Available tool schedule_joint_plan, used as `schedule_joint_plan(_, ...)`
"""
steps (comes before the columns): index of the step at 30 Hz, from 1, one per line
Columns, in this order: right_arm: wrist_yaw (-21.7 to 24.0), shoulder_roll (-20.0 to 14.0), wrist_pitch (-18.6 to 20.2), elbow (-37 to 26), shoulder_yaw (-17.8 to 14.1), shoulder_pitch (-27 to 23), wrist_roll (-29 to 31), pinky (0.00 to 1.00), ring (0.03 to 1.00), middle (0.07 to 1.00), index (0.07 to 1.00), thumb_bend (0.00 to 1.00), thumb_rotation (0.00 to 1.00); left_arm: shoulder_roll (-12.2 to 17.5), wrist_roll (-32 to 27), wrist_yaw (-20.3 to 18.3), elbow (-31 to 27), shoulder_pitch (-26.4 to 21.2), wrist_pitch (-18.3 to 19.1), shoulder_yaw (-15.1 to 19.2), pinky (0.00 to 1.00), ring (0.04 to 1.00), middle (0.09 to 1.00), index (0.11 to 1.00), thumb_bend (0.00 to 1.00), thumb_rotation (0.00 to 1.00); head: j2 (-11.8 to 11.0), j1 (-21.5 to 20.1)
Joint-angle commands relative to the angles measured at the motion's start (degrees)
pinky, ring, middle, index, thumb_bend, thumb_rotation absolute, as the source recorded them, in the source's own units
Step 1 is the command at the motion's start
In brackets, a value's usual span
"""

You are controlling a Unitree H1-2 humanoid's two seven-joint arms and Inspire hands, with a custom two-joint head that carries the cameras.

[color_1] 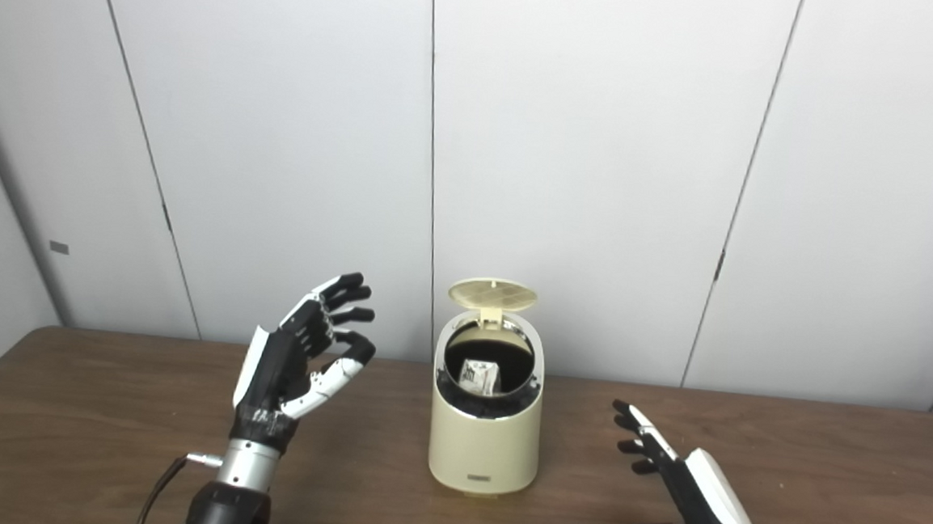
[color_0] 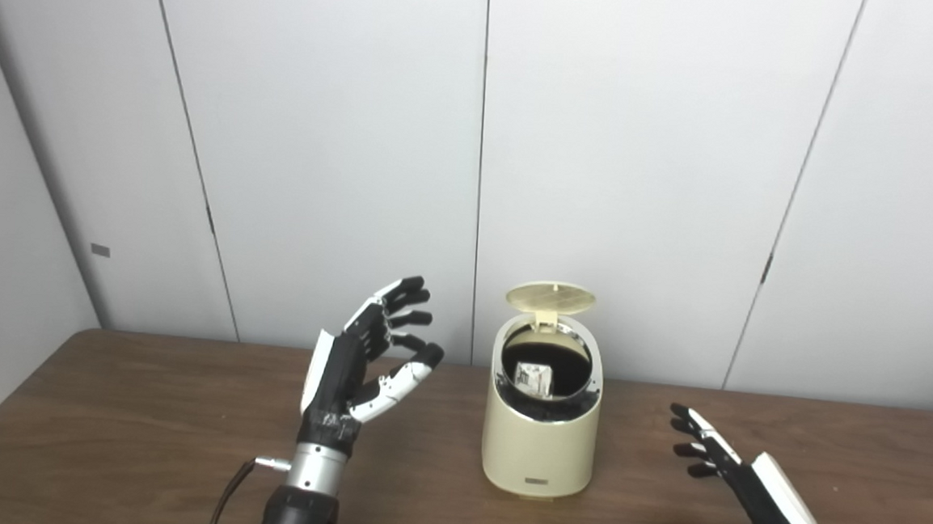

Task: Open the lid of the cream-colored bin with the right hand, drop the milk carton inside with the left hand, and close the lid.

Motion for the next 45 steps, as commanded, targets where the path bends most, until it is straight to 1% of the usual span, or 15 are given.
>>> schedule_joint_plan(1, -1.59, -0.52, -2.59, -1.19, -0.78, -2.74, 0.22, 0.69, 0.799, 0.891, 0.929, 0.76, 0.30, 0.96, -1.27, -3.15, -4.27, -1.10, 2.84, 1.87, 0.58, 0.718, 0.805, 0.904, 0.69, 0.41, 0.05, 0.08)
schedule_joint_plan(8, -1.07, -0.23, -2.19, -1.73, -0.85, -3.31, 0.90, 0.71, 0.816, 0.905, 0.929, 0.77, 0.34, 0.81, -1.35, -8.94, -11.89, 2.80, 14.69, 5.67, 0.60, 0.737, 0.823, 0.929, 0.70, 0.40, 0.26, 0.12)
schedule_joint_plan(10, -0.71, -0.46, -2.18, -1.89, -0.90, -3.58, 1.23, 0.71, 0.821, 0.908, 0.931, 0.77, 0.35, 1.01, -0.13, -9.84, -13.88, 3.78, 17.86, 6.16, 0.59, 0.732, 0.823, 0.926, 0.70, 0.41, 0.32, 0.08)
schedule_joint_plan(13, -0.41, -0.75, -2.85, -1.35, -0.94, -4.69, 1.79, 0.74, 0.840, 0.918, 0.936, 0.77, 0.36, 1.16, 2.68, -10.41, -15.29, 4.97, 20.01, 6.67, 0.57, 0.707, 0.802, 0.896, 0.74, 0.43, 0.36, 0.01)
schedule_joint_plan(15, -0.43, -0.56, -2.94, -0.80, -0.88, -5.97, 2.12, 0.75, 0.844, 0.918, 0.929, 0.80, 0.40, 1.07, 3.21, -11.16, -15.70, 5.70, 20.86, 7.10, 0.55, 0.694, 0.785, 0.871, 0.75, 0.41, 0.31, -0.13)
schedule_joint_plan(18, 0.45, -1.07, -3.15, -0.51, -0.46, -8.05, 2.50, 0.76, 0.851, 0.912, 0.926, 0.83, 0.45, 1.31, 3.96, -12.44, -15.83, 6.61, 21.67, 7.41, 0.52, 0.655, 0.743, 0.832, 0.68, 0.31, 0.31, -0.13)
schedule_joint_plan(22, 1.76, -2.03, -2.85, -1.20, -0.41, -10.83, 3.08, 0.79, 0.860, 0.918, 0.918, 0.84, 0.45, 1.38, 4.39, -13.68, -15.26, 7.53, 21.11, 7.98, 0.49, 0.622, 0.713, 0.793, 0.65, 0.28, 0.29, -0.46)
schedule_joint_plan(25, 2.88, -2.48, -2.62, -1.55, -0.48, -12.94, 3.92, 0.82, 0.876, 0.963, 0.926, 0.84, 0.45, 1.29, 4.13, -14.32, -15.16, 8.02, 21.81, 8.46, 0.48, 0.599, 0.685, 0.758, 0.64, 0.24, 0.25, -0.54)
schedule_joint_plan(29, 6.63, -3.48, 1.46, -4.03, 0.19, -16.55, 3.61, 0.82, 0.912, 0.953, 0.934, 0.83, 0.43, 1.41, 4.43, -15.11, -15.03, 8.96, 21.89, 9.00, 0.48, 0.586, 0.672, 0.759, 0.60, 0.17, 0.19, -0.55)
schedule_joint_plan(32, 8.21, -4.24, 2.82, -4.86, 0.97, -18.84, 2.30, 0.76, 0.883, 0.931, 0.937, 0.82, 0.41, 1.52, 4.40, -15.65, -14.69, 9.47, 21.59, 9.28, 0.50, 0.595, 0.678, 0.764, 0.60, 0.16, 0.09, -0.51)
schedule_joint_plan(34, 8.64, -4.52, 3.61, -5.03, 1.68, -20.63, 0.61, 0.75, 0.874, 0.913, 0.927, 0.85, 0.45, 1.55, 4.44, -15.94, -14.31, 9.74, 21.42, 9.37, 0.51, 0.597, 0.680, 0.766, 0.60, 0.14, 0.08, -0.55)
schedule_joint_plan(37, 10.03, -4.64, 5.46, -5.82, 2.43, -22.77, -0.29, 0.76, 0.875, 0.909, 0.923, 0.87, 0.47, 1.46, 4.81, -16.25, -13.89, 9.95, 21.00, 9.27, 0.51, 0.601, 0.684, 0.774, 0.59, 0.13, 0.08, -0.55)
schedule_joint_plan(40, 11.86, -5.08, 5.33, -5.45, 3.49, -25.05, -0.47, 0.79, 0.885, 0.911, 0.932, 0.88, 0.45, 1.01, 5.00, -16.56, -14.00, 10.13, 21.13, 9.38, 0.51, 0.602, 0.688, 0.791, 0.59, 0.13, -0.04, -0.50)
schedule_joint_plan(42, 12.37, -5.05, 5.63, -5.22, 4.32, -26.35, -1.75, 0.75, 0.855, 0.893, 0.923, 0.91, 0.42, 0.78, 5.15, -16.75, -14.13, 10.12, 21.38, 9.37, 0.53, 0.607, 0.692, 0.801, 0.60, 0.15, -0.04, -0.50)
schedule_joint_plan(45, 13.52, -5.01, 6.66, -5.37, 6.14, -27.87, -4.92, 0.68, 0.839, 0.897, 0.936, 0.91, 0.43, 0.68, 5.13, -17.13, -13.75, 9.92, 21.12, 9.32, 0.53, 0.605, 0.694, 0.810, 0.60, 0.15, -0.03, -0.73)
